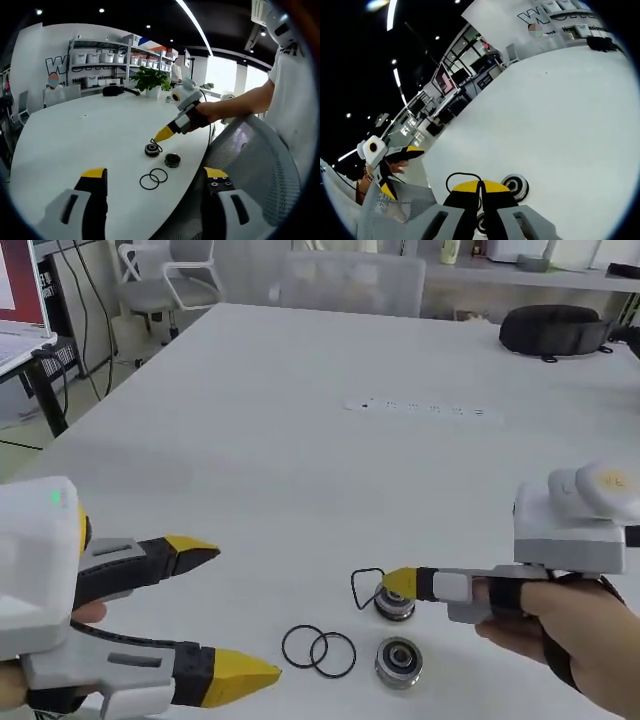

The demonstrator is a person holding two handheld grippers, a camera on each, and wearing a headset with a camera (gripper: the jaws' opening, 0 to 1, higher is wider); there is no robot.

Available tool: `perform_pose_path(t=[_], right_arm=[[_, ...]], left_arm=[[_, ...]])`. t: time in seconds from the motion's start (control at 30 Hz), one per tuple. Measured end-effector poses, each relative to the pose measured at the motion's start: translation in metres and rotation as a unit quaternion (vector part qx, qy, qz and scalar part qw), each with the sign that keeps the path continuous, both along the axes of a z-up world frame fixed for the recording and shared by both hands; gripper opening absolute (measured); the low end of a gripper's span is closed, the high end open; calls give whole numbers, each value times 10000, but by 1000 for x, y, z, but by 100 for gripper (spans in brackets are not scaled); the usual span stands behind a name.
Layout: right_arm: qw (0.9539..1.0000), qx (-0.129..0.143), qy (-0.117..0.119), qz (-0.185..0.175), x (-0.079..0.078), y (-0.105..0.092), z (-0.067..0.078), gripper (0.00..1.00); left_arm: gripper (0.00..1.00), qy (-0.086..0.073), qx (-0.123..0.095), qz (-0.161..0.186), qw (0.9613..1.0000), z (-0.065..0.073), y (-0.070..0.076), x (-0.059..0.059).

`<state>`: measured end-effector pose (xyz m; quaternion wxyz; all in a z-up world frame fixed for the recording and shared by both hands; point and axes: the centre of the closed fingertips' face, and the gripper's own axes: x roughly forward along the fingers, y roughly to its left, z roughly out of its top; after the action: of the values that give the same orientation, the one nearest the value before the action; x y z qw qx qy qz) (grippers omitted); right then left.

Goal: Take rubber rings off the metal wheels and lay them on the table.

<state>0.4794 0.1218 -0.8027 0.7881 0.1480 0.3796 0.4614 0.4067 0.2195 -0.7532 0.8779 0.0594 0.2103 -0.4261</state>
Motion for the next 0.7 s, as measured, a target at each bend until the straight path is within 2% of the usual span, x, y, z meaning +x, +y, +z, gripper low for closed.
perform_pose_path(t=[0.07,0.2,0.3,0.4,0.47,0.7], right_arm=[[9999,-87,-25,57,-1,0,-3,0],[9987,-415,-141,267,-6,-1,-14,0],[9976,-545,-201,387,-9,1,-18,0],[9939,-849,-393,587,-13,2,-26,0],[9918,-980,-436,693,-15,2,-30,0],[9892,-1079,-512,847,-20,5,-34,0]], left_arm=[[75,49,32,-43,10000,-3,-1,-3],[75,34,70,-25,10000,-4,0,-2],[75,48,61,31,10000,-5,1,-2],[74,81,62,36,9999,-6,2,-3],[74,71,91,19,9999,-6,1,-4],[73,105,100,17,9999,-8,2,-5]])
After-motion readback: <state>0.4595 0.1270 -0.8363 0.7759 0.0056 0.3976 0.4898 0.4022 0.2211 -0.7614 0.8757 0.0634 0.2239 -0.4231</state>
